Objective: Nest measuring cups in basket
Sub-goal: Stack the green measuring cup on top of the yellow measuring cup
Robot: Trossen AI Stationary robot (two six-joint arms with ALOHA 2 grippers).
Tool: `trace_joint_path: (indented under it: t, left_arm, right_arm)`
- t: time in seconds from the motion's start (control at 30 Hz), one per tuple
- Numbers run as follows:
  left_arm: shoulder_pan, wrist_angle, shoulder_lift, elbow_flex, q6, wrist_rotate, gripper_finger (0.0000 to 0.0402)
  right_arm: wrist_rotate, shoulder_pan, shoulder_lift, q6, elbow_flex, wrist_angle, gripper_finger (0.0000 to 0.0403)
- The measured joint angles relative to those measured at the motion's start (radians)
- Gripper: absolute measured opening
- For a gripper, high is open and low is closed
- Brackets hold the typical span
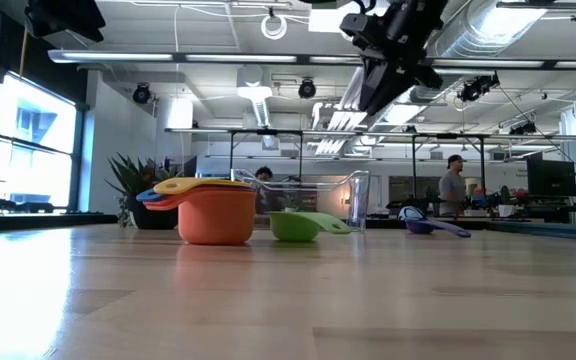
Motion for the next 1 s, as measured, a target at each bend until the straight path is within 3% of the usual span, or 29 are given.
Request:
trace_joint_path:
  t: [0.4, 1.0]
  left_arm:
    - [0.062, 0.001, 0.0, 0.0, 0.062, -0.008, 0.0104]
    - [0.187, 0.001, 0.0, 0.0, 0.109, -0.009, 0.0104]
  right_arm:
    - [-0.011, 0.058, 0.053, 0.035, -0.109, 0.339, 0.0123]
    - [-0.026, 0.059, 0.268, 0.108, -0.109, 0.45, 0.0123]
